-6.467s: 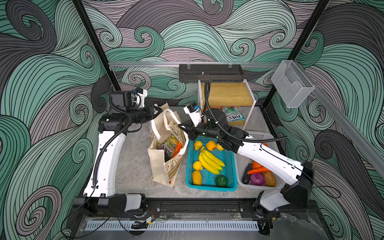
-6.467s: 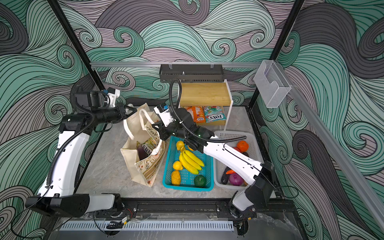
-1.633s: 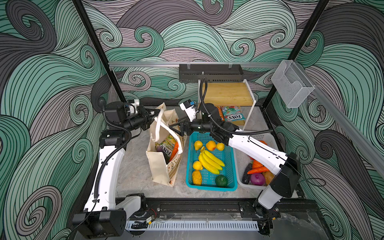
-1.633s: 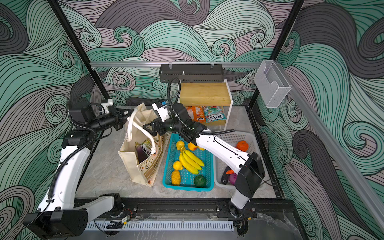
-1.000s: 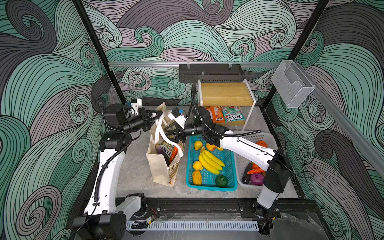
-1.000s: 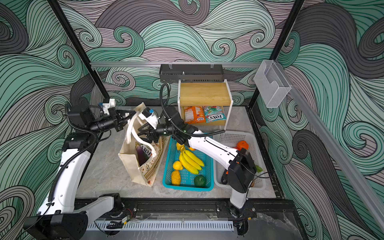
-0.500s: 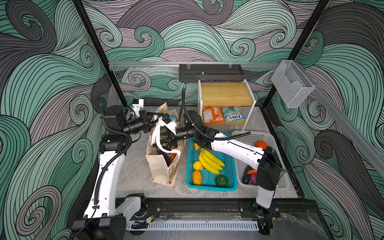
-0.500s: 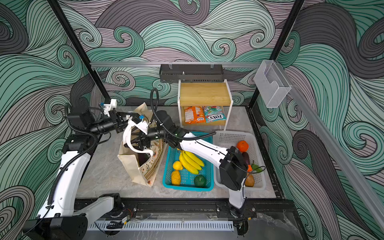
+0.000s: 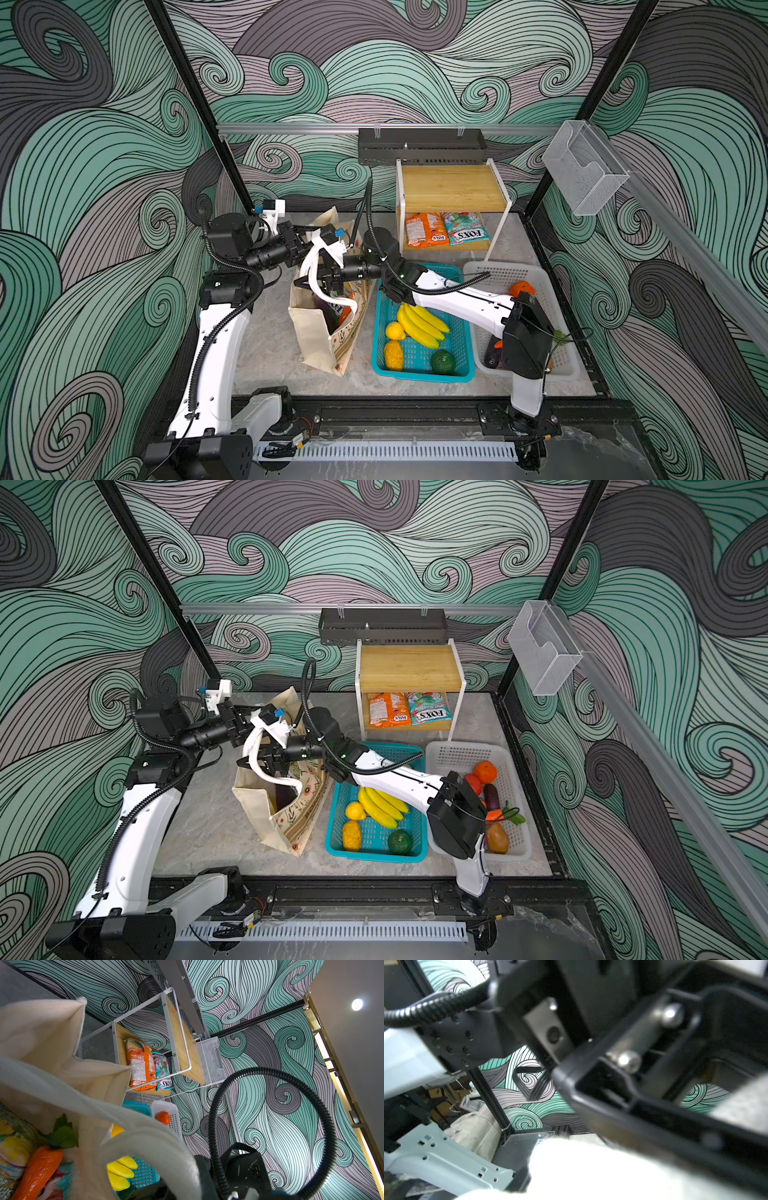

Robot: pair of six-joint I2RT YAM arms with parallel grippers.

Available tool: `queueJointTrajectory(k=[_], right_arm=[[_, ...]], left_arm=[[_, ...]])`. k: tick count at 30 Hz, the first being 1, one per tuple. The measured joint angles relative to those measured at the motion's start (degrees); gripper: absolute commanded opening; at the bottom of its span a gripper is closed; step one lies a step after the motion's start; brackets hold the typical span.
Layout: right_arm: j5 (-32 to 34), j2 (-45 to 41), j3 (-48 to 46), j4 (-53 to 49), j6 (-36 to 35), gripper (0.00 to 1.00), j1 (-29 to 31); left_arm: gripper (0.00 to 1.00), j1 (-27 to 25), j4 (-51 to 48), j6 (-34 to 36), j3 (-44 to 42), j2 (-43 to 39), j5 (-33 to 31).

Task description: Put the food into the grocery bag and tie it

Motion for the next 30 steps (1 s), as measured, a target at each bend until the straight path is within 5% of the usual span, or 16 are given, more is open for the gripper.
queueJointTrajectory(k=[5,7,21,30], right_arm=[[1.55,-0.11,-2.01,2.60,0.92,0.09,0.02],[2.38,-0.59,-2.14,0.68,-0.50,0.01,0.20],[22.84,-6.32,8.44,-38.60,-14.53,0.00,0.70],[36.85,-6.45,12.00,-49.44,-14.34,0.00,1.09]], left_arm=[[0.00,2.45,-1.03,0.55,-0.81,-1.29,-0.76],[0.00,4.79,-1.90,0.68,-0.90,-1.27,-1.07],[0.00,16.37,-9.25,5.55,-1.11,-3.32,-2.91],[0.00,23.67,-12.90,6.67,0.04,-2.91,-3.93]])
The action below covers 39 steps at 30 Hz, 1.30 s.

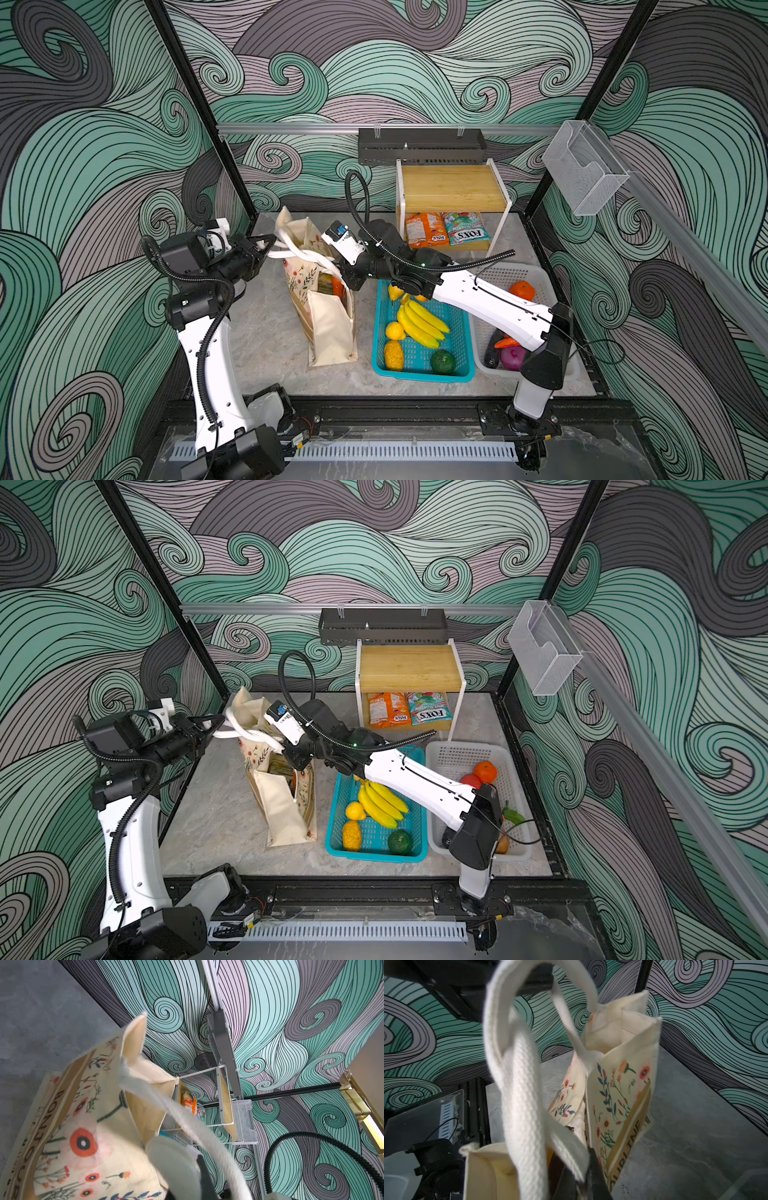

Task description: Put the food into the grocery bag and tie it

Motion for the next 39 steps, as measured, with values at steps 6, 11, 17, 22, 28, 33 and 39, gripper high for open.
queueJointTrajectory(k=[6,11,17,22,28,33,39], right_arm=[[2.86,-3.13,-1.25,-1.88,5.33,0.00,-3.15],[-0.26,-5.18,-3.85,0.57,11.69,0.00,-6.45],[-2.51,-5.60,-6.16,5.66,19.96,0.00,-8.46],[-0.55,-7.34,-9.46,9.33,24.65,0.00,-8.61],[-0.09,-7.39,-9.18,10.47,29.14,0.00,-10.03],[-1.20,-6.23,-6.01,10.54,32.22,0.00,-11.93],[-1.97,-1.22,1.84,10.36,30.71,0.00,-12.15]], left_arm=[[0.00,0.37,-0.39,0.07,0.61,0.35,-0.42],[0.00,1.51,-1.14,0.07,0.61,0.26,-0.07],[0.00,4.74,-4.83,1.95,1.44,0.02,-0.55],[0.00,5.75,-9.09,4.96,3.76,-1.31,-2.93],[0.00,5.99,-9.20,5.29,4.35,-1.40,-3.54],[0.00,6.01,-10.03,6.64,6.03,-0.83,-5.16],[0.00,6.88,-10.34,7.67,8.87,-0.92,-7.93]])
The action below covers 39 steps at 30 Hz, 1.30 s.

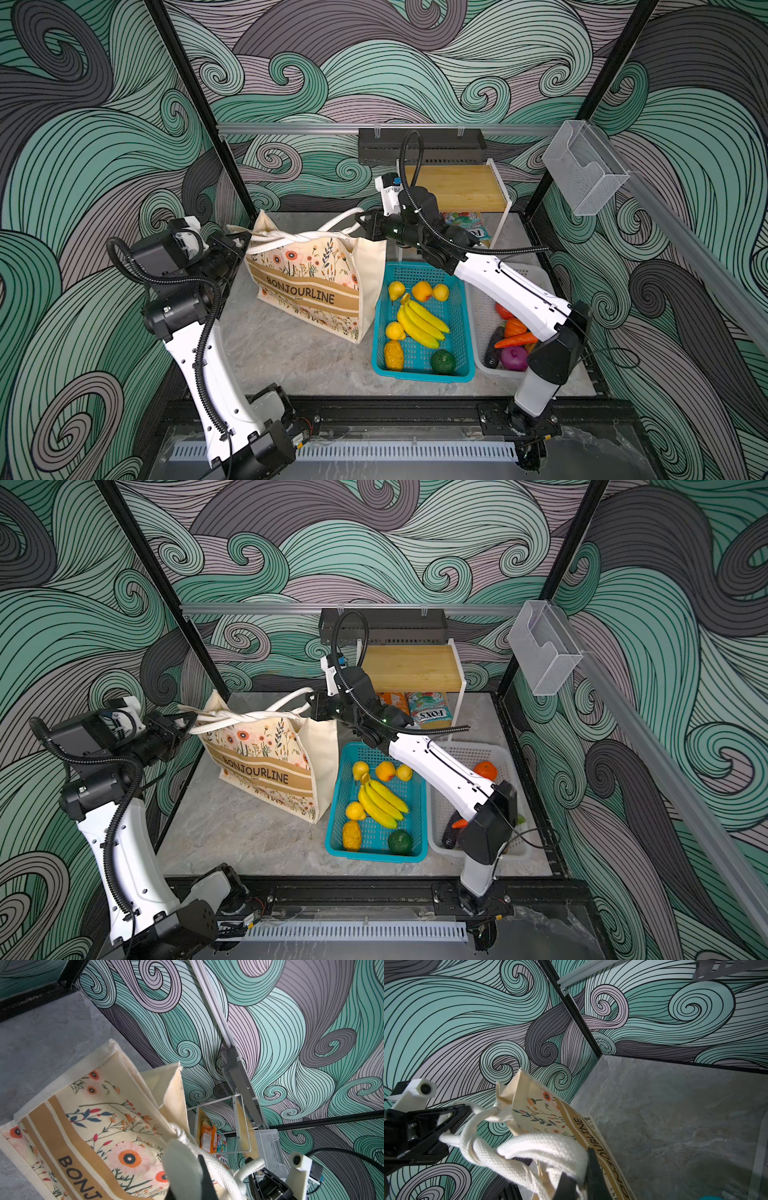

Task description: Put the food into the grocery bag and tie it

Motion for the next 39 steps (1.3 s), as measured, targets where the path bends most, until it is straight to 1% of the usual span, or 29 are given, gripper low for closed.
queueJointTrajectory(k=[4,7,17,27,30,35,37,39], right_arm=[[0.15,4.72,5.77,-2.49,-1.29,0.00,-0.17],[0.11,6.84,8.24,-3.93,-1.70,0.00,-0.35],[-0.83,8.07,12.70,-6.25,-2.05,0.00,-1.84],[-4.76,15.58,20.74,-8.68,-1.44,0.00,-3.82],[-6.29,16.85,21.64,-8.26,-1.68,0.00,-3.91],[-7.19,18.08,22.10,-6.86,-5.79,0.00,-3.98],[-6.69,19.69,23.69,-6.80,-7.76,0.00,-4.11],[-5.25,22.75,27.54,-7.82,-9.51,0.00,-4.44]], left_arm=[[0.00,0.07,-0.52,0.96,0.00,-0.04,-2.23],[0.00,0.09,-1.42,1.79,0.00,-0.04,-3.48],[0.00,0.09,-1.68,3.23,0.00,0.22,-3.74],[0.00,0.11,-2.05,4.94,-0.13,1.70,-5.79],[0.00,0.33,-2.12,5.66,-0.52,1.70,-6.56],[0.00,0.46,1.42,4.87,-4.15,3.08,-4.13],[0.00,-0.68,2.32,4.76,-5.16,4.85,-4.24],[0.00,-2.60,3.50,4.72,-6.56,6.14,-4.87]])
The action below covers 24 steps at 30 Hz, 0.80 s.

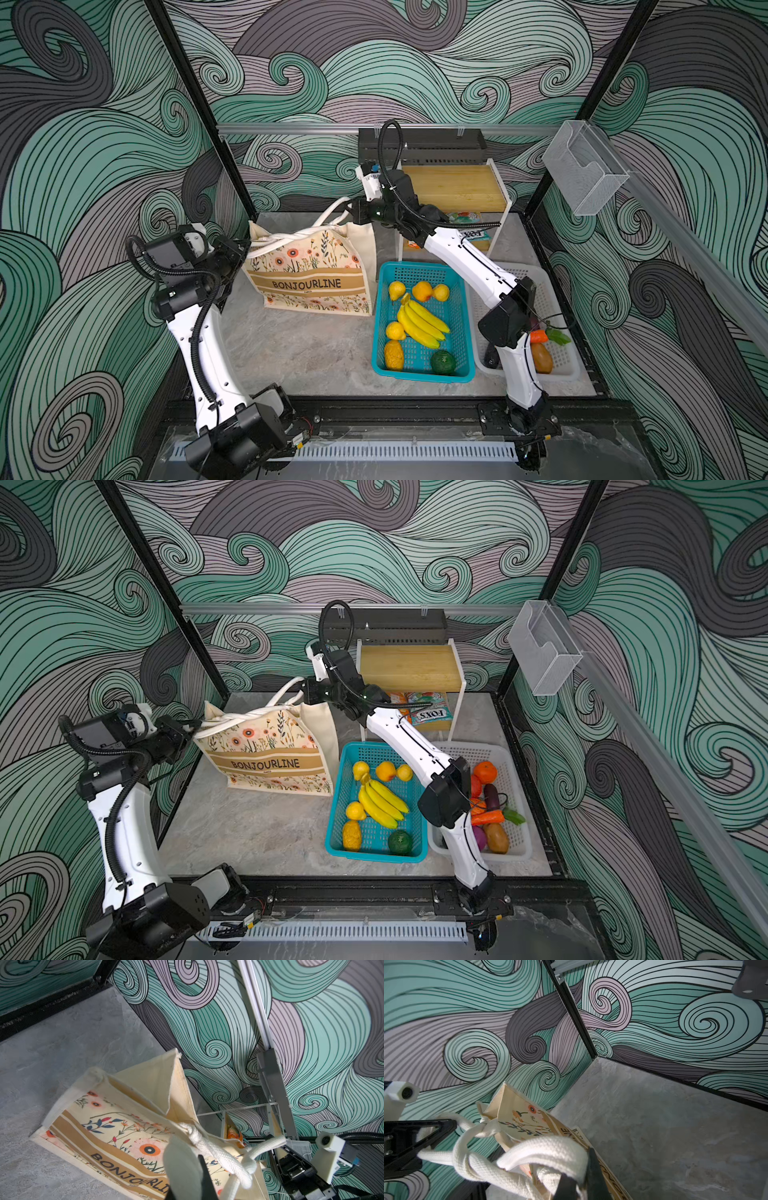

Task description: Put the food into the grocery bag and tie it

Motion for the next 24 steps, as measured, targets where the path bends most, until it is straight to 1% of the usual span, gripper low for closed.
queueJointTrajectory(k=[2,5,7,11,14,17,18,20,22,24], right_arm=[[1.81,3.43,5.22,-1.97,-1.09,0.00,-0.59],[5.22,7.93,12.41,-4.72,-2.34,0.00,-1.57],[5.97,9.38,14.47,-5.46,-2.89,0.00,-2.23],[6.12,10.03,14.80,-5.35,-4.02,0.00,-2.47],[5.40,10.08,14.80,-4.81,-4.50,0.00,-2.45],[5.29,10.08,14.34,-4.22,-5.05,0.15,-2.49],[5.16,10.01,13.60,-3.32,-5.35,0.18,-2.49],[5.14,9.60,11.56,-1.86,-5.81,0.19,-2.54],[5.29,9.35,10.03,-1.05,-6.64,0.20,-2.62],[5.95,9.14,9.64,-1.05,-7.89,0.21,-2.62]], left_arm=[[0.00,-3.17,1.29,-0.11,-1.18,0.31,-1.55],[0.00,-10.23,3.41,0.22,-1.90,0.26,-6.05],[0.00,-12.61,5.22,0.11,-2.71,0.02,-7.74],[0.00,-13.73,6.51,0.07,-3.82,-0.72,-10.78],[0.00,-13.99,8.15,-0.28,-5.44,-1.92,-11.41],[0.00,-14.75,9.60,-0.37,-7.48,-2.60,-11.89],[0.00,-14.80,9.92,-0.35,-8.13,-2.73,-12.20],[0.04,-14.80,10.67,-0.35,-9.44,-3.04,-12.63],[0.04,-14.84,11.15,-0.46,-10.34,-3.13,-12.35],[0.08,-14.84,11.56,-0.66,-10.54,-2.84,-11.65]])
